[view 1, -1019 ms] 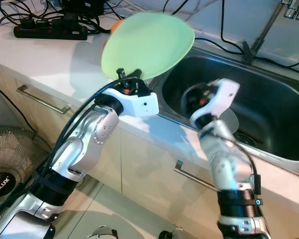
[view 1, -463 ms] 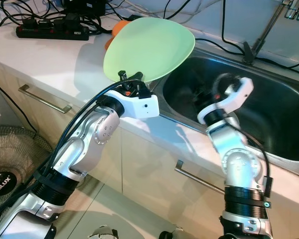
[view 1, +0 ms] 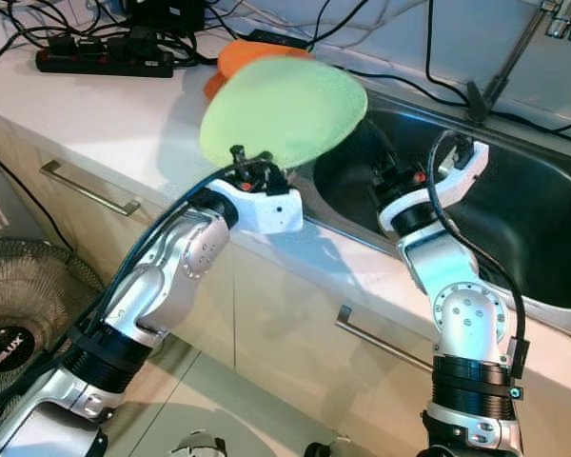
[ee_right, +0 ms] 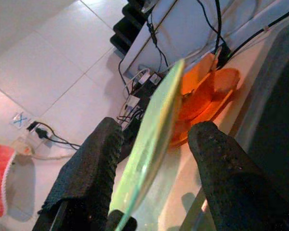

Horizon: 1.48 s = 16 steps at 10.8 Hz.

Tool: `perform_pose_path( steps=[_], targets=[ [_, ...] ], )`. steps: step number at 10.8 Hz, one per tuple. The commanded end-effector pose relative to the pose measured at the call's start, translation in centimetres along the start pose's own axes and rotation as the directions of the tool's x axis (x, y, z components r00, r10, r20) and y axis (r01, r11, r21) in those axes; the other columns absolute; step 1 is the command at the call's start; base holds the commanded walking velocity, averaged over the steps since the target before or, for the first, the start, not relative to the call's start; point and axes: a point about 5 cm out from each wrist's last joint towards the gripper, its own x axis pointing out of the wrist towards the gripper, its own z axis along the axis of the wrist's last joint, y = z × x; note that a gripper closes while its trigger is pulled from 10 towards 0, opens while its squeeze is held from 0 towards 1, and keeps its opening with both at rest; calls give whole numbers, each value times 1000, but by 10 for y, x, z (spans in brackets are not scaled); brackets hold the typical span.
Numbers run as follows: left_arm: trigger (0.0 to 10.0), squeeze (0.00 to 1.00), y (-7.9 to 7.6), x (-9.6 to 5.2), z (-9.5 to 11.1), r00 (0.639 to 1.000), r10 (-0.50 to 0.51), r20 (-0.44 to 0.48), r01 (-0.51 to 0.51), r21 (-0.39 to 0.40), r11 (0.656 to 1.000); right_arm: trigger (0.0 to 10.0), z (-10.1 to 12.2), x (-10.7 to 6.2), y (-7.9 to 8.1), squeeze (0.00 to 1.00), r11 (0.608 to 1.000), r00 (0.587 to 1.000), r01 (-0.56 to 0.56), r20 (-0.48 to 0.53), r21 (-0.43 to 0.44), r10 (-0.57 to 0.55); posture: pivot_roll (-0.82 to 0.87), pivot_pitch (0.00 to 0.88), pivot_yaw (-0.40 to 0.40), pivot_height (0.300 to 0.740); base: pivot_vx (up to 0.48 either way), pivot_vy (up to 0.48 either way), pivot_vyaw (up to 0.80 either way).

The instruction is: Kitchen organization

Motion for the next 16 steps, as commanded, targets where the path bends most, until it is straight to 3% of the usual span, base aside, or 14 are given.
perform_pose_path(
  steps=[1, 5, 11, 15, 16],
  targets=[
    [10000, 0, 6, 0, 6, 1000, 18, 23, -18, 18, 1000, 10000, -2, 5, 13, 0, 998, 999, -42, 10, 42, 42, 69, 47, -88, 719, 0, 0, 0],
    [10000, 0, 15, 3, 17, 996, 65, 67, -67, 30, 997, 10000, -7, 6, 11, 0, 999, 1000, -27, -10, 26, 28, 72, 54, -85, 719, 0, 0, 0],
    [10000, 0, 17, 2, 30, 986, 70, 149, -75, 31, 997, 10000, -14, 6, 6, 0, 1000, 999, 1, -32, 4, -1, 80, 58, -85, 719, 0, 0, 0],
    [10000, 0, 12, -1, 32, 984, 40, 172, -46, 31, 998, 10000, -14, 10, -7, 0, 994, 994, 105, -11, -15, -105, 82, 61, -87, 719, 0, 0, 0],
    [10000, 0, 12, -1, 32, 984, 39, 174, -45, 32, 998, 5882, -14, 11, -7, 0, 994, 994, 108, -9, -14, -108, 82, 61, -87, 719, 0, 0, 0]
  ],
)
